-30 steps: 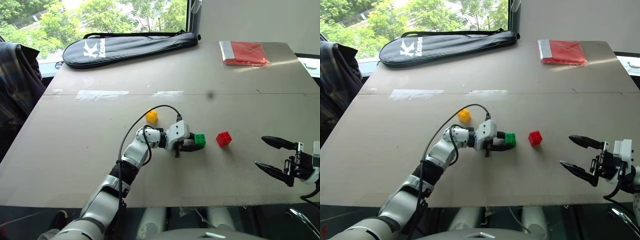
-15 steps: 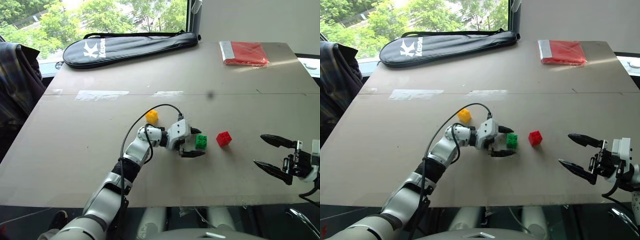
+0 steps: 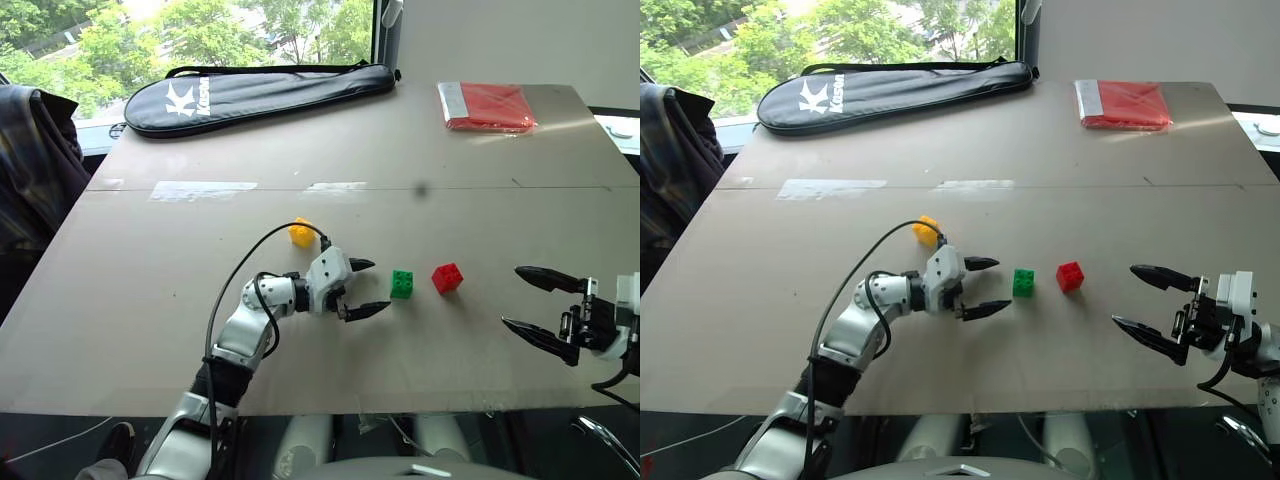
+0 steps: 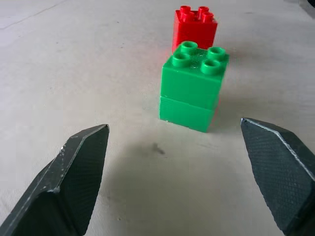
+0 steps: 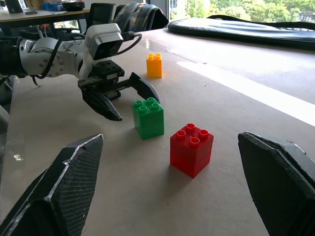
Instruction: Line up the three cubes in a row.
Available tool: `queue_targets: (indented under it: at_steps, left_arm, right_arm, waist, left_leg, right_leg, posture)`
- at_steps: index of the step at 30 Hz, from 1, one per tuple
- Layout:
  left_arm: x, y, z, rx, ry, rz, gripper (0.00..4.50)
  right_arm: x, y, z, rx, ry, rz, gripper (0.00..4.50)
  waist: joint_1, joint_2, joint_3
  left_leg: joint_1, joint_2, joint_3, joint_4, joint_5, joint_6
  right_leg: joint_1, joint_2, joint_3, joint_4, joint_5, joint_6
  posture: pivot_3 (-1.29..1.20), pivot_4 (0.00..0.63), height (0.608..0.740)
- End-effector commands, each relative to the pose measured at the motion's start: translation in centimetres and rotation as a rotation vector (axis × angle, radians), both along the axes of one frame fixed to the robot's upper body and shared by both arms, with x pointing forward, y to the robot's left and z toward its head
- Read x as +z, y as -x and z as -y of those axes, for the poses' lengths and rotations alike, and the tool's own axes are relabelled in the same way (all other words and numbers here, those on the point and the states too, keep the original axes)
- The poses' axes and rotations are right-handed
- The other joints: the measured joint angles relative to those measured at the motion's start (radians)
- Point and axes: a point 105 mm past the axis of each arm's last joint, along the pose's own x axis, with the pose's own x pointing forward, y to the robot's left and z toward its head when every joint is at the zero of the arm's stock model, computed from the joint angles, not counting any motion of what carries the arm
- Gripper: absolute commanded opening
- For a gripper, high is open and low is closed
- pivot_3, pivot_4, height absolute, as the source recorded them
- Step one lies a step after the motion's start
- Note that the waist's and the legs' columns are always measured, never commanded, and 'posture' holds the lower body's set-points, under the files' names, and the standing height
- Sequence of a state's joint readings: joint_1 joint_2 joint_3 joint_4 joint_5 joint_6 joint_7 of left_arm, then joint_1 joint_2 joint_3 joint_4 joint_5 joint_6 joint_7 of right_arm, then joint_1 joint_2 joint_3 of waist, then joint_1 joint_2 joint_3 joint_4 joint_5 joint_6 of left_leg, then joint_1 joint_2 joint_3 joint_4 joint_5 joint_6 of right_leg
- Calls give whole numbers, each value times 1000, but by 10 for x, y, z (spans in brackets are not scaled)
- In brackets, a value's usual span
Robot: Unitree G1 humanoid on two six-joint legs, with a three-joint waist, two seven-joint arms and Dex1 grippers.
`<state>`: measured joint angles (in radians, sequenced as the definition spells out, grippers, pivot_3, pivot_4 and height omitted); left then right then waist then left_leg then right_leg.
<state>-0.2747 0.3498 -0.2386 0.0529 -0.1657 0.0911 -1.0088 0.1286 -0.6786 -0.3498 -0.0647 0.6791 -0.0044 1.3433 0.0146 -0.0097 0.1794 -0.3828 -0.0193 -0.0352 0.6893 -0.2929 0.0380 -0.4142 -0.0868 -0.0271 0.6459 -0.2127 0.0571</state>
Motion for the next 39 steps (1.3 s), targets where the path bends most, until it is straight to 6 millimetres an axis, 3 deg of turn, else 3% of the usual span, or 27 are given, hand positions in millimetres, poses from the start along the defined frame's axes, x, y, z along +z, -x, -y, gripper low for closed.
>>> queue_targets:
  at_steps: [1, 9, 31, 39]
  left_arm:
    - [9, 11, 9, 12, 47, 17, 4381]
    - [3, -1, 37, 93, 58, -3, 4381]
    - [-1, -23, 33, 156, 12, 47, 4381]
    - [0, -18, 33, 111, 23, 48, 4381]
  right_arm:
    - [5, -2, -1, 8, -1, 26, 4500]
    - [6, -7, -3, 20, -1, 31, 4500]
    - [5, -6, -2, 8, 6, 40, 4500]
    - [5, -5, -4, 12, 10, 36, 4500]
  waist:
    - [1, 0, 0]
    - [1, 0, 0]
    - [0, 1, 0]
    - [0, 1, 0]
  left_leg:
    - [0, 0, 0, 0, 0, 0]
    - [0, -1, 0, 1, 0, 0]
    - [1, -1, 0, 1, 0, 0]
    - [1, -1, 0, 1, 0, 0]
  right_leg:
    - [0, 0, 0, 0, 0, 0]
    - [1, 0, 0, 0, 0, 0]
    - [1, 1, 0, 1, 0, 0]
    - [1, 1, 0, 1, 0, 0]
  posture:
    - [0, 150, 694]
    - [0, 150, 694]
    - [0, 150, 694]
    - [0, 150, 694]
